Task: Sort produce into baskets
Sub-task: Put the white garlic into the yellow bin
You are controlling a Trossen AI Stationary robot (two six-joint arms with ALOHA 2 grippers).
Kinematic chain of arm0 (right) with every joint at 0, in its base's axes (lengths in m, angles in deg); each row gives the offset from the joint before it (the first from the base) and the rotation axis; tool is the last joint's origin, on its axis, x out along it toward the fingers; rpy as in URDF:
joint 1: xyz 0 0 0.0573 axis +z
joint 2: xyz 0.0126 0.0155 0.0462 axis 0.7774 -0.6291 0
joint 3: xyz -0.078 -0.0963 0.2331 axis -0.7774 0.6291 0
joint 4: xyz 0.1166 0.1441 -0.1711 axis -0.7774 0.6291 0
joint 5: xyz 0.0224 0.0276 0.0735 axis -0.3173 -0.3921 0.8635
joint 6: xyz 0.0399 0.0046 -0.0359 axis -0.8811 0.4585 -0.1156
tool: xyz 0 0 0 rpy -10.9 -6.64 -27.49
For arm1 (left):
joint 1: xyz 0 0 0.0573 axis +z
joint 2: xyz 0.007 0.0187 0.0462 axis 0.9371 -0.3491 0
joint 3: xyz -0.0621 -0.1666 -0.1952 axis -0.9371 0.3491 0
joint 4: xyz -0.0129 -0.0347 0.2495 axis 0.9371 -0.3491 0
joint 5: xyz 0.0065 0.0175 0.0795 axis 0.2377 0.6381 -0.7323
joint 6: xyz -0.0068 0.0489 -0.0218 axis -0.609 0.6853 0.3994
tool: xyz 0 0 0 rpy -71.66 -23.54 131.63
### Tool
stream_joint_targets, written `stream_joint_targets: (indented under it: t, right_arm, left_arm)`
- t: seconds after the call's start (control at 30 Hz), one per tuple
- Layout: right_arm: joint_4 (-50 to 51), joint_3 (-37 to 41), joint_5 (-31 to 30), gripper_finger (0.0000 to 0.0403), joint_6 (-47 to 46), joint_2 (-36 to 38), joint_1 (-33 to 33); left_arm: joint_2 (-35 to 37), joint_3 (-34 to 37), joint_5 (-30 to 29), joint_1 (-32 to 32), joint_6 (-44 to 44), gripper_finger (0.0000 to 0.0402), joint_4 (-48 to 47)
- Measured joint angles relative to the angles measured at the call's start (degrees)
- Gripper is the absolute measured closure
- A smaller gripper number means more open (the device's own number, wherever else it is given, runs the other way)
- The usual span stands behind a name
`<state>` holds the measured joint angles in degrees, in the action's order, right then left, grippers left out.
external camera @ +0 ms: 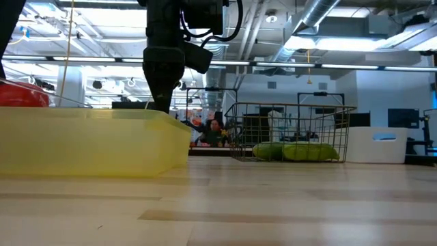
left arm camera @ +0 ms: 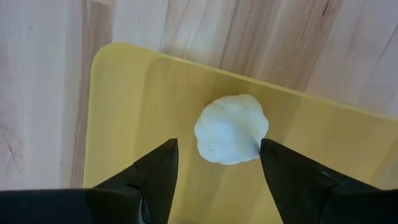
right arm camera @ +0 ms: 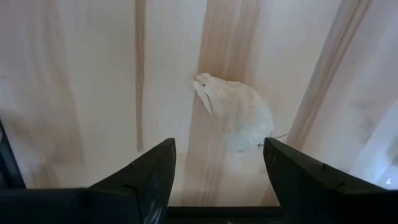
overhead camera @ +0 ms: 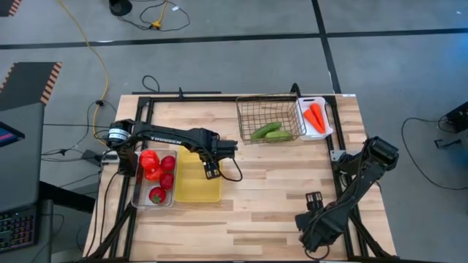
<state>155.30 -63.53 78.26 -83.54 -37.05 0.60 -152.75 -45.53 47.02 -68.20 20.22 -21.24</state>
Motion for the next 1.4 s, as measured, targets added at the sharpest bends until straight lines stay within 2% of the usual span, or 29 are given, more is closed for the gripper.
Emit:
stream_joint_targets:
  t: [0.4, 0.67, 0.8, 1.07, 1.27, 1.4]
  right_arm:
    - [0.7, 0.1, -1.8, 0.0132, 7.1, -6.1, -1.1]
    - [1.7, 0.1, -1.4, 0.0134, 7.6, -10.9, -2.7]
    - [1.6, 0.1, -1.3, 0.0159, 7.5, -10.7, -3.1]
    - [1.8, 0.1, -0.9, 0.0247, 7.7, -10.4, -5.9]
    - [1.9, -1.1, -1.9, 0.0242, 12.4, -10.4, -10.2]
    - [3.2, -4.0, -5.5, 0.0238, 16.5, -10.4, -13.5]
  left_arm:
    - [0.0, 0.0, 0.0, 0.0, 0.0, 0.0187, 0.2]
    - [0.0, 0.0, 0.0, 0.0, 0.0, 0.0187, 0.2]
    - [0.0, 0.0, 0.0, 0.0, 0.0, 0.0187, 0.2]
    - [0.0, -1.4, 0.8, 0.0, 2.6, 0.0187, -3.1]
    - [1.0, -5.7, -1.3, -0.7, 4.4, 0.0187, -10.1]
    - [5.6, -5.8, -4.8, -1.5, 5.2, 0.0187, -10.0]
